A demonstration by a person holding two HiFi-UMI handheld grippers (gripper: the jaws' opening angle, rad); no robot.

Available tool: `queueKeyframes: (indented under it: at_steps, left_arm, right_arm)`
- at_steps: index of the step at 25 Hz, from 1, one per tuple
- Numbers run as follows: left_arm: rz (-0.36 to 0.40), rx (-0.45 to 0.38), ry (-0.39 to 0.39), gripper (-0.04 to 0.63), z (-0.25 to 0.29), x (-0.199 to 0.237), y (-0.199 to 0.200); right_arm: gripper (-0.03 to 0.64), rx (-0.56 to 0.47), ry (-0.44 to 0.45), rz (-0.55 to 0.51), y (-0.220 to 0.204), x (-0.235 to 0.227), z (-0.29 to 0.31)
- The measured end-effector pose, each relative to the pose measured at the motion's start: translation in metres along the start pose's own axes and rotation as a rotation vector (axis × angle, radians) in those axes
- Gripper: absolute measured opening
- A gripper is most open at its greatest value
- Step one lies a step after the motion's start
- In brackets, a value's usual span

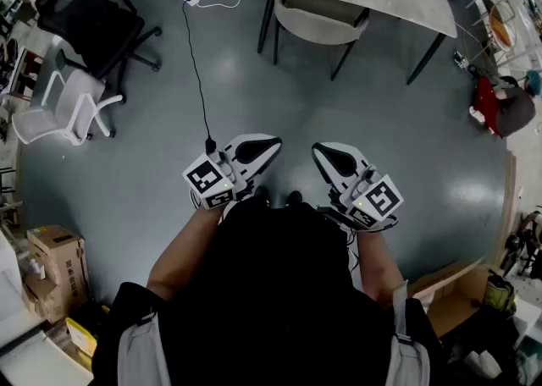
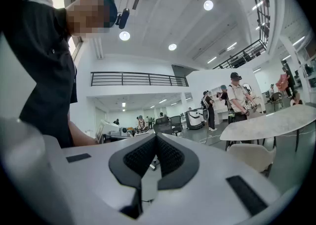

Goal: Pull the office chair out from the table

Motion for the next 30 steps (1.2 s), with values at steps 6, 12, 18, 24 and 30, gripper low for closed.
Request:
queueKeyframes:
  at_steps: [6, 12, 18, 24, 30]
  left_arm:
    - [0.03, 0.006, -0.004, 0.011, 0.011, 0.016, 0.009]
    - [0.039, 0.02, -0.008, 0.011, 0.026, 0.022, 0.008]
    - [0.013, -0.011, -0.039, 0.011, 0.044, 0.019, 0.003]
    - [0.013, 0.018, 0.003, 0.011, 0.053, 0.023, 0.0]
    - [0.033, 0.073, 0.007, 0.011, 0.076, 0.012, -0.003]
  right_arm:
    - [0.017, 0.029, 0.009, -0.039, -0.001, -0.013, 0.007]
    - [0.02, -0.018, 0.004, -0.009, 0.003, -0.03, -0.004]
    - [0.018, 0.032, -0.075, -0.035, 0.001, -0.046, -0.018]
    - [0.018, 0.07, -0.107, -0.063, 0.0, -0.058, -0.03]
    - [0.018, 0.094, -0.094, -0.091, 0.001, -0.075, -0.049]
Point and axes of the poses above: the fingertips, and each gripper's own axes: z forward along the fingers, x to its left, y out of its top, the point moved 10 cm from there along -z, backward along the fingers, and after that the axes turned 7 degrees about z, right-handed, at the moved point
